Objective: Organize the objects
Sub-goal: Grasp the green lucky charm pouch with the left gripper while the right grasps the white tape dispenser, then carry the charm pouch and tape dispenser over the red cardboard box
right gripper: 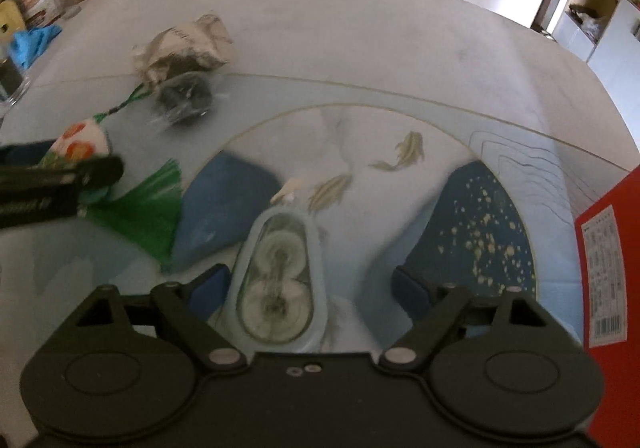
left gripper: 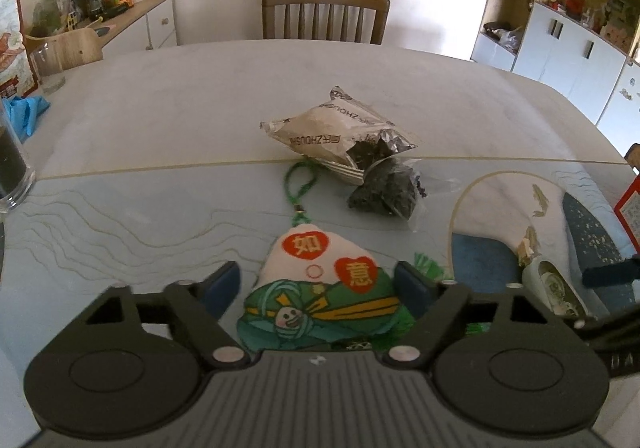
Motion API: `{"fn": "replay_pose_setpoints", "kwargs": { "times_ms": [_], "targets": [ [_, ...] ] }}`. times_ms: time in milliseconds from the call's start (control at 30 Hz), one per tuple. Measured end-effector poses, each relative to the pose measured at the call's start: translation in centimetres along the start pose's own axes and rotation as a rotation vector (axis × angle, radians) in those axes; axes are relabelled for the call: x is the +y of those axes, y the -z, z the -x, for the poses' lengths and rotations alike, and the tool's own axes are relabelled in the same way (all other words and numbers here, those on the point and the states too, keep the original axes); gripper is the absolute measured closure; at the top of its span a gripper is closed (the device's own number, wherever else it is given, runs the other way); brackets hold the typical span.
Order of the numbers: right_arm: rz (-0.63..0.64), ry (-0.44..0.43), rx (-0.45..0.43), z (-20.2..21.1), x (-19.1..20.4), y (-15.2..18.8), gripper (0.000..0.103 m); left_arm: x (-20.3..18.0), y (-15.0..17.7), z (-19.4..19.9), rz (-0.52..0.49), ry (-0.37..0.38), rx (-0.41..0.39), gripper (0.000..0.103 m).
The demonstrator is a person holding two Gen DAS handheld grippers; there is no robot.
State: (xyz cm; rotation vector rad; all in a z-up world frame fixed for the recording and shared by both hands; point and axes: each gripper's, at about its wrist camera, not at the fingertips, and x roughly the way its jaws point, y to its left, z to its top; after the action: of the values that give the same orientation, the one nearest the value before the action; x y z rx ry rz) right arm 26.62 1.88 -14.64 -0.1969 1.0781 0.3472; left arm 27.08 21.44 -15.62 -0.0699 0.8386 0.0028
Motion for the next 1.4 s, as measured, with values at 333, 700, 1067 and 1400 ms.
{"fn": "replay_pose_setpoints", "kwargs": {
  "times_ms": [333, 700, 1067, 1400],
  "targets": [
    [0.087, -0.053, -0.017, 1.5, 0.8, 0.8, 0.053, -0.9, 0.0, 1.1, -0.020, 0.007, 0.013, 0.034],
    [0.030, -0.125, -0.074, 6.8, -1.4, 2.2, 0.053, -3.7, 0.7, 5.2, -0.004, 0.079, 0.047, 0.036],
    [-0.012, -0.151, -0.148, 13.0, -6.6, 3.3, 0.053, -9.9, -0.7, 9.9, -0.032, 0.171, 0.051, 0.036],
    [-0.057, -0.139, -0.226, 17.6, -14.2, 4.8, 0.053, -19.4, -3.5, 12.4, -0.125, 0.249, 0.009, 0.036]
  ]
}}
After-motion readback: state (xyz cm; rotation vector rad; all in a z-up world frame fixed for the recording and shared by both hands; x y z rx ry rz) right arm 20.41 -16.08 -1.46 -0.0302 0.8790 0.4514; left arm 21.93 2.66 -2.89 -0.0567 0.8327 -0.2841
